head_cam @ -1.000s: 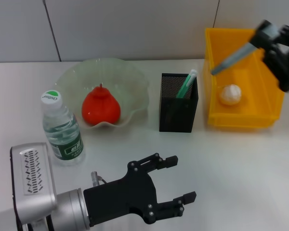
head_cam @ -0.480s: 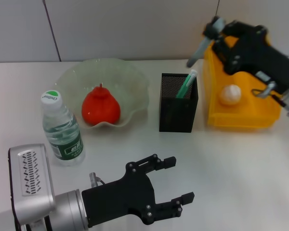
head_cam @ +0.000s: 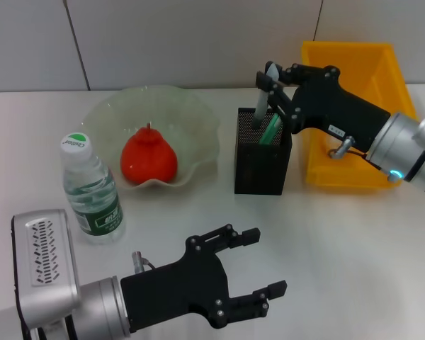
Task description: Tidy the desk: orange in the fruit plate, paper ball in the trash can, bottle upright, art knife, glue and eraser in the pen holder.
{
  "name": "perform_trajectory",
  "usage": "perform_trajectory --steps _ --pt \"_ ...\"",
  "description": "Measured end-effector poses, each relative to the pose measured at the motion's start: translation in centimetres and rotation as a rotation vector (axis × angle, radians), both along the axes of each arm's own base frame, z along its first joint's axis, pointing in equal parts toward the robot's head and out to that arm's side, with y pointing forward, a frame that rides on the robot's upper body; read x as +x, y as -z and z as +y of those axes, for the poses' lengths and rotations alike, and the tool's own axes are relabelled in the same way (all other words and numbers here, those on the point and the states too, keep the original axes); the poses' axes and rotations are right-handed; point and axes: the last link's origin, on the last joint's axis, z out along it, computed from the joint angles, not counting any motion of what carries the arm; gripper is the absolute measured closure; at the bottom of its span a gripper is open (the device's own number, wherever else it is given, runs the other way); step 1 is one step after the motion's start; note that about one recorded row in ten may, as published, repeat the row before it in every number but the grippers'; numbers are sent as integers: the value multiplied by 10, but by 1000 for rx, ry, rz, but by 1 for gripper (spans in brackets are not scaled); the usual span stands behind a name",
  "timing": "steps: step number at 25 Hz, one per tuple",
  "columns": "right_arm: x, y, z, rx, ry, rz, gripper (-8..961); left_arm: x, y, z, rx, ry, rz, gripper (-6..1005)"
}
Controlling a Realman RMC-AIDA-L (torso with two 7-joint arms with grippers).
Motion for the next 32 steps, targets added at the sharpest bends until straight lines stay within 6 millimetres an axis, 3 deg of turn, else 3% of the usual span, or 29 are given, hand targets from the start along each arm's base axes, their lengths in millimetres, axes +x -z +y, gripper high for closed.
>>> perform_trajectory --steps 15,22,27,32 --pt "7 18 4 -19 62 -90 799 -1 -6 -3 1 7 -28 214" --pt "17 17 -1 -15 89 -84 799 -2 -8 -3 6 3 -38 214" --pt "22 12 -8 -7 89 -44 607 -1 -11 -4 12 15 -53 214" --pt "25 -8 -23 5 41 63 484 -5 -17 -3 31 4 -67 214"
